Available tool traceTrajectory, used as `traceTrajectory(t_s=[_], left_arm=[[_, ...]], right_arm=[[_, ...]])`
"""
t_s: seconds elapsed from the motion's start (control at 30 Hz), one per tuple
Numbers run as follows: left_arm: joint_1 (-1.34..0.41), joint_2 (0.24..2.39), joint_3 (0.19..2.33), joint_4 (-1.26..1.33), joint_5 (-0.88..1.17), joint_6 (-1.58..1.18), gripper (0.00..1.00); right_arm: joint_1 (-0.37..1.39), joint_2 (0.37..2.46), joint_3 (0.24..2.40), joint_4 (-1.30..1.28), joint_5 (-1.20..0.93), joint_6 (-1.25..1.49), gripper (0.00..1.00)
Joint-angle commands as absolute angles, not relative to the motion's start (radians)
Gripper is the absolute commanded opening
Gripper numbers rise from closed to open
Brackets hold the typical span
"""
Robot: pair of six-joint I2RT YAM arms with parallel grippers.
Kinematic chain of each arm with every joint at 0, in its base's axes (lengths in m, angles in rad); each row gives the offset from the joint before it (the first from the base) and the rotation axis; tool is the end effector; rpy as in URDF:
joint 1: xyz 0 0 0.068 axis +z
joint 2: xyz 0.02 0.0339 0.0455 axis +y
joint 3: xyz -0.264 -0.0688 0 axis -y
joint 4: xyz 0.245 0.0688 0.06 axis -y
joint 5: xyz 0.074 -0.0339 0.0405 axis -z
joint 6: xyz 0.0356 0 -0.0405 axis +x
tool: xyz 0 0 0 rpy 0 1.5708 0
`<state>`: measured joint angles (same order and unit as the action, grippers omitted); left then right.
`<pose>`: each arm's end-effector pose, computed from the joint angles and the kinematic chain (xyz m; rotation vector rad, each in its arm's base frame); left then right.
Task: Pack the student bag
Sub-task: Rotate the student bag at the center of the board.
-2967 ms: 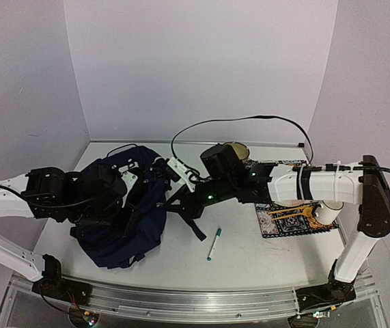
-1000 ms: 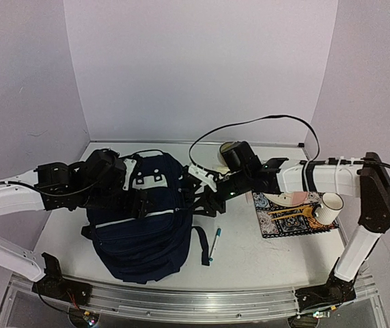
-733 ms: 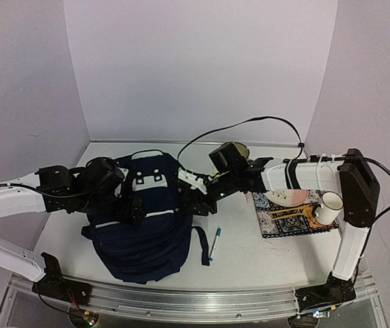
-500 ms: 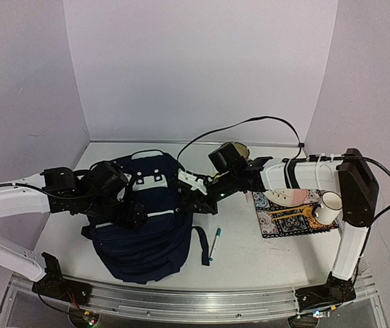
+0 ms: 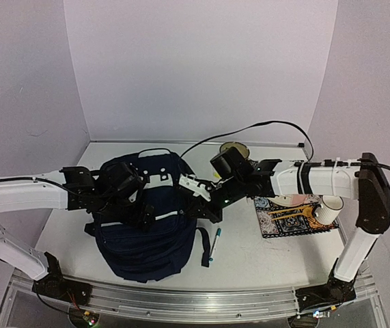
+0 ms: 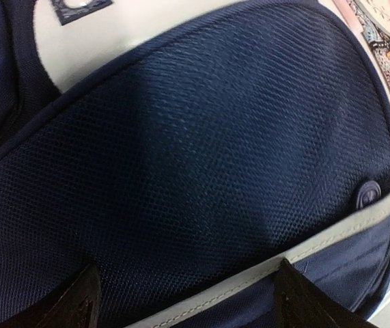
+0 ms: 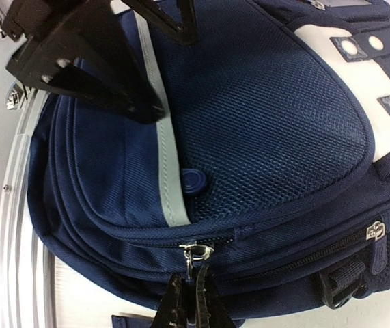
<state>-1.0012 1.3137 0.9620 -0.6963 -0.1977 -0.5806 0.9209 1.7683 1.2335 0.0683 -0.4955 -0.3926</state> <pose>0.1450 -0.2134 0.2464 0.4788 2.5760 -0.3155 0.2329 0.3345 0.2518 -1.5072 1.4309 0.8317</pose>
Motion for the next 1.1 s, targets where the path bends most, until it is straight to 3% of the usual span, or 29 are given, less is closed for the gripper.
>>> traceTrajectory(t_s=[0.0,0.37,0.73,1.07], left_arm=[[-0.970,1.392,1.009,-0.555,-0.203,-0.605,0.87],[-0.901,1.500,1.151,-0.438,-0.151,-0.604,0.84],[-0.902,1.312,1.080,-0.489,-0.180,-0.645,0.83],[-1.025,1.218,1.037,-0.538,-0.233,-0.814,0.80]], right_arm=[[0.992,1.674,1.227,-0.015,-0.467,-0.269,0.00],[1.071,1.705,1.263,-0.144,-0.296,-0.021,0.04],[1.064,1.664,1.343,-0.109,-0.162,0.251,0.37],[1.011,1.631,1.297,-0.107,-0.105,0.752,0.55]])
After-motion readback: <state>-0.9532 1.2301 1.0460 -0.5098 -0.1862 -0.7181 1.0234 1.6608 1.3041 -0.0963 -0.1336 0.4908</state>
